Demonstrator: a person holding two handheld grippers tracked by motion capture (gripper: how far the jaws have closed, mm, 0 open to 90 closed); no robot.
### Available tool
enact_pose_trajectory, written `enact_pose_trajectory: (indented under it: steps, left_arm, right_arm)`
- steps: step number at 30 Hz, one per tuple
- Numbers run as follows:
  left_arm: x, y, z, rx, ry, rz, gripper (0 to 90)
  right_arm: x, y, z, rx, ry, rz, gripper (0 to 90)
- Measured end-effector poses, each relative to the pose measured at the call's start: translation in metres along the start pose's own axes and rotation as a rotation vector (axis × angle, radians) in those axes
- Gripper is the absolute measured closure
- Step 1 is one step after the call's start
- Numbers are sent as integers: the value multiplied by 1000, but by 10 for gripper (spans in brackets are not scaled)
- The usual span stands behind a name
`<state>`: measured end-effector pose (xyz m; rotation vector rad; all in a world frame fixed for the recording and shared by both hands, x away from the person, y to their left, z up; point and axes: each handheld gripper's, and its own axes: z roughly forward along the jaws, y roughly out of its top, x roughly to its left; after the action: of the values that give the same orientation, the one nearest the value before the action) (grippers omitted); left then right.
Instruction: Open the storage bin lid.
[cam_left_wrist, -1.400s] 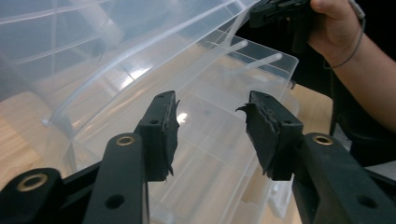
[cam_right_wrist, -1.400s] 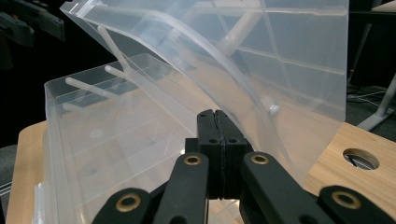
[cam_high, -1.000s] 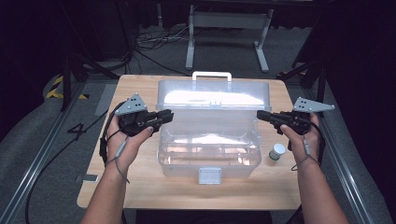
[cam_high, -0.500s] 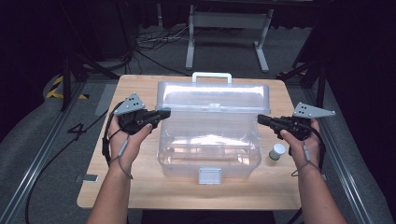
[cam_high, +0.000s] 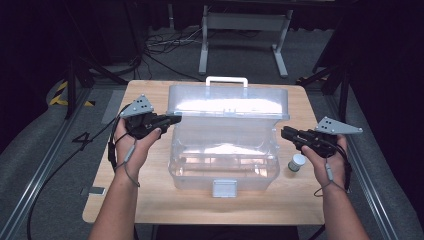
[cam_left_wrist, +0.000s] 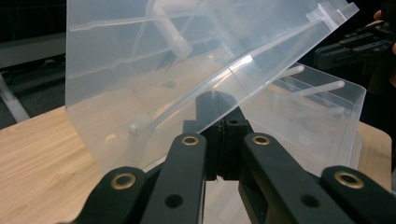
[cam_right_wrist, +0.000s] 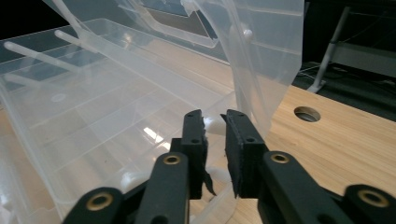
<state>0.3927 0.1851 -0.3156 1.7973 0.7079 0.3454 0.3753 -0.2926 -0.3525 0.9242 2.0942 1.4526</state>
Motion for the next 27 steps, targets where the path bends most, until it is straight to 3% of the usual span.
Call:
enact_pose_trajectory:
  steps: [3, 8, 12, 22, 27]
  left_arm:
    - [2, 0, 1, 9, 0, 6, 895]
    - [5, 1, 1, 10, -20, -4, 894]
    - [6, 2, 1, 18, -24, -1, 894]
    - [8, 2, 2, 28, -28, 0, 893]
    - [9, 2, 2, 29, -29, -2, 892]
  right_arm:
    - [2, 0, 0, -14, -33, 29, 694]
    - [2, 4, 6, -29, -93, 32, 551]
    - [1, 9, 9, -36, -127, 36, 502]
    - [6, 26, 23, -38, -185, 0, 493]
    - [9, 31, 30, -64, -231, 16, 497]
